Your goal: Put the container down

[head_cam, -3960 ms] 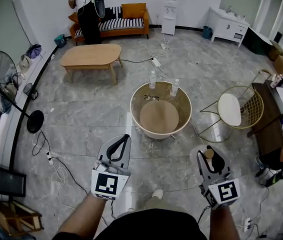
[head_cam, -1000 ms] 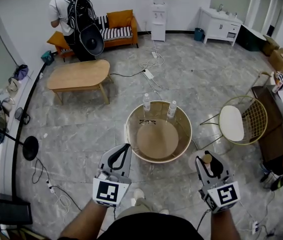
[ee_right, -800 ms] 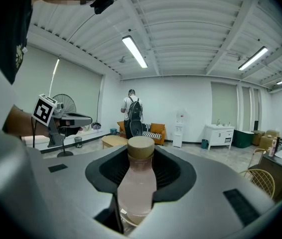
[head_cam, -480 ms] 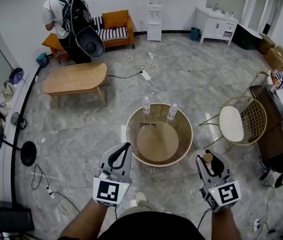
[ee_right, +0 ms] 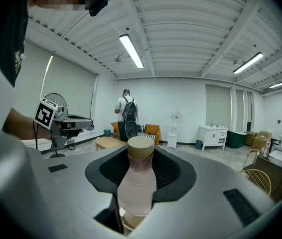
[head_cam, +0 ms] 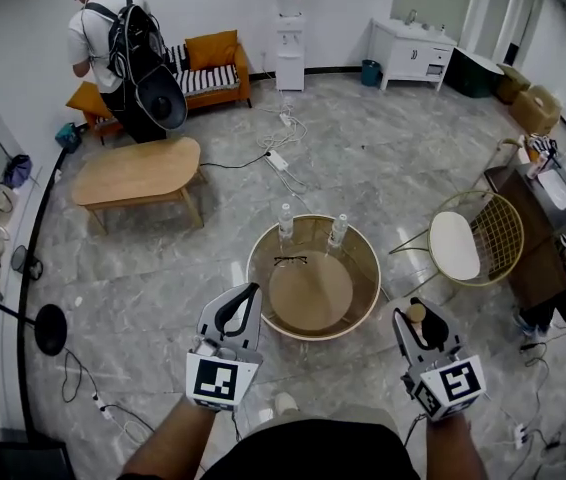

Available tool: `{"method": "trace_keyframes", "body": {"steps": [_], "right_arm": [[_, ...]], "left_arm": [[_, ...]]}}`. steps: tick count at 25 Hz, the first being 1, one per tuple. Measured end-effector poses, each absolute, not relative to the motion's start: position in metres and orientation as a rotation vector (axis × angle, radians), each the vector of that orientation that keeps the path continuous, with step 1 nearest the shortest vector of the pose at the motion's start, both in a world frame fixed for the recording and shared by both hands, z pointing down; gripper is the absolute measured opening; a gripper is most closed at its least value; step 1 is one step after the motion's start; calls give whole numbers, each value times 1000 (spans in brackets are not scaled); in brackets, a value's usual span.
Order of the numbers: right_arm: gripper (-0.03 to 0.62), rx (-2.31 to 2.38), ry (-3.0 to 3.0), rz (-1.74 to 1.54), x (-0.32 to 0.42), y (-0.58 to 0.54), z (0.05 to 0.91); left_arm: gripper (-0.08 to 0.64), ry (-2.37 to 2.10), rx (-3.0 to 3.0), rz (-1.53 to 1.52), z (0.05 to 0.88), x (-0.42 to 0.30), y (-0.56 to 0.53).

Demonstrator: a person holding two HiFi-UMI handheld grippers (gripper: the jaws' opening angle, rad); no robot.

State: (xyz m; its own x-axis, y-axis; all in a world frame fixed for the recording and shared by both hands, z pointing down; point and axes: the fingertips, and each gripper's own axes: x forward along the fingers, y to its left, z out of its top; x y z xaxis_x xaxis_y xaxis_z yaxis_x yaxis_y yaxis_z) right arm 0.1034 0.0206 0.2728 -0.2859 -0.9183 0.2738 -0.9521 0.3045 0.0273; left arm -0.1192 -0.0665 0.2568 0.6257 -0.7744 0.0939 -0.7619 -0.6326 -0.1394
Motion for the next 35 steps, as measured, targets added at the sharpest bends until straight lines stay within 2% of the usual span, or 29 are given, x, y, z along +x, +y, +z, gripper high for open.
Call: {"method": "trace_keyframes", "body": {"steps": [19,35], "right_arm": [[149,1686,-2375,152,90,-17,262],[149,1595,-2429,199,113,-88,290]], "left_arm": [[15,1357,-2711,-258,259,-145,-95],[15,1462,-2674,-309,281,-125,-150]]}}
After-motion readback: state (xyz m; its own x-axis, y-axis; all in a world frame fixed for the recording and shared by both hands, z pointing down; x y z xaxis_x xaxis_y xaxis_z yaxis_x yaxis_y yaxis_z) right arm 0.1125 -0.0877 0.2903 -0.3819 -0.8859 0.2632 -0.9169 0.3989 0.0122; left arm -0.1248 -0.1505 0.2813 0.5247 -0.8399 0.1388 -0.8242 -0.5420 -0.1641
